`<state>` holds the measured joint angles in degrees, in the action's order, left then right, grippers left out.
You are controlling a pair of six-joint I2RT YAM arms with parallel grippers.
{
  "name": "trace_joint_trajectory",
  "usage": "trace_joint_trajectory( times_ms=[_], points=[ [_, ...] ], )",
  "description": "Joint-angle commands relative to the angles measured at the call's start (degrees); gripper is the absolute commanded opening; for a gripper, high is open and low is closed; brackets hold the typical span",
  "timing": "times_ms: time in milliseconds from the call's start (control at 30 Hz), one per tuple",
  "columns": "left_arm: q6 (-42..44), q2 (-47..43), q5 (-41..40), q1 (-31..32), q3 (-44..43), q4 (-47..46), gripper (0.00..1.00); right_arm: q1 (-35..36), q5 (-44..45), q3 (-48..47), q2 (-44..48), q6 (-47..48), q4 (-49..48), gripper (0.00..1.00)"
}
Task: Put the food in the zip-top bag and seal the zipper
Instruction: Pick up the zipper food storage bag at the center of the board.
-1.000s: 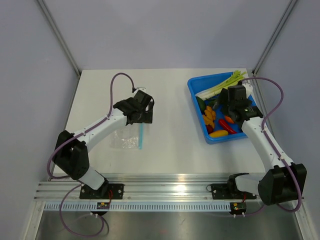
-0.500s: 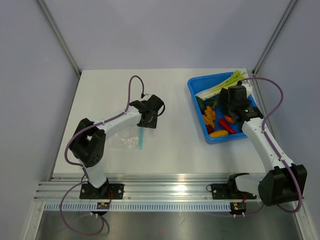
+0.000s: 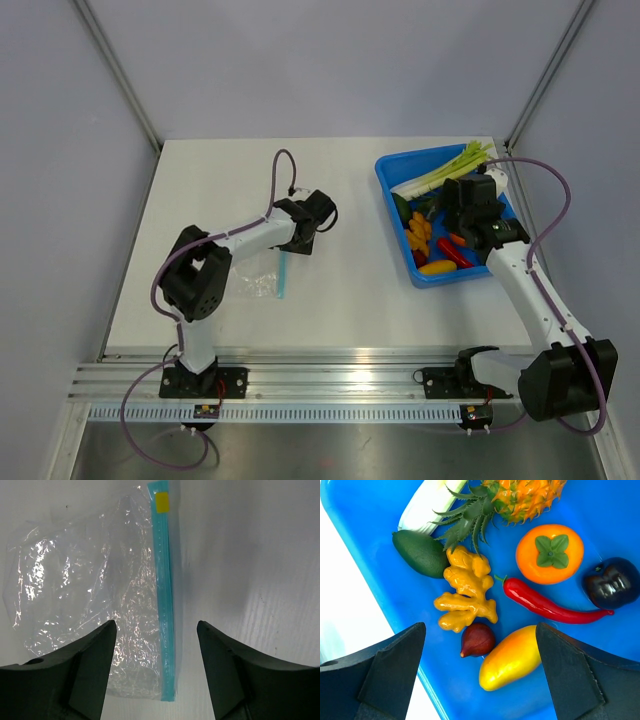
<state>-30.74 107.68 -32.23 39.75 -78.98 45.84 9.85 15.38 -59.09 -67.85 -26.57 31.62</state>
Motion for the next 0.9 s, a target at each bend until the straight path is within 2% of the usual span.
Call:
trace_joint_trajectory(
  times_ms=[0, 133, 200, 233, 400, 533, 667, 733, 767, 800, 867],
  points=[
    [-1.6, 0.95, -3.81, 0.24, -0.83, 0.48, 0.69, 0.26, 0.44, 0.47, 1.94, 0.11, -0.41, 0.99],
    [-2.56, 2.62, -3.89, -0.11, 1.11, -0.06, 0.65, 0.17, 1.14, 0.47, 1.85, 0.11, -0.06, 0.99],
    [-3.7, 3.15, -3.63, -0.37, 1.46, 0.47, 0.52, 0.17, 1.32, 0.2, 1.41, 0.11, 0.64, 0.99],
    [-3.8, 3.24, -3.63, -0.63, 2.24, -0.14, 0.49, 0.17, 1.32, 0.2, 1.32, 0.11, 0.64, 0.99],
    [-4.06, 4.73, -1.61, -1.51, 3.66, -1.37, 0.48, 0.17, 0.89, 0.12, 1.15, -0.33, 0.64, 1.0],
    [-3.8, 5.61, -0.56, -2.22, 4.71, -2.86, 0.55, 0.26, 0.71, -0.06, 1.15, -0.33, 0.99, 0.99],
    [-3.1, 5.79, 2.94, -2.92, 6.64, -5.06, 0.51, 0.26, 0.8, -0.24, 1.15, -0.33, 1.34, 0.99],
    [-2.57, 5.44, 4.8, -3.62, 7.7, -7.34, 0.42, 0.17, 1.06, -0.24, 1.15, -0.41, 1.52, 1.0],
    [-2.39, 5.35, 6.37, -3.88, 8.05, -8.04, 0.24, 0.26, 1.06, -0.32, 1.15, -0.5, 1.61, 0.99],
    [-1.17, 5.26, 7.17, -4.06, 8.57, -8.75, 0.14, 0.26, 1.06, -0.32, 1.15, -0.5, 1.78, 0.99],
    [-0.11, 5.26, 8.49, -4.41, 8.67, -10.16, 0.0, 0.26, 1.06, -0.41, 1.23, -0.42, 1.96, 1.0]
  ],
)
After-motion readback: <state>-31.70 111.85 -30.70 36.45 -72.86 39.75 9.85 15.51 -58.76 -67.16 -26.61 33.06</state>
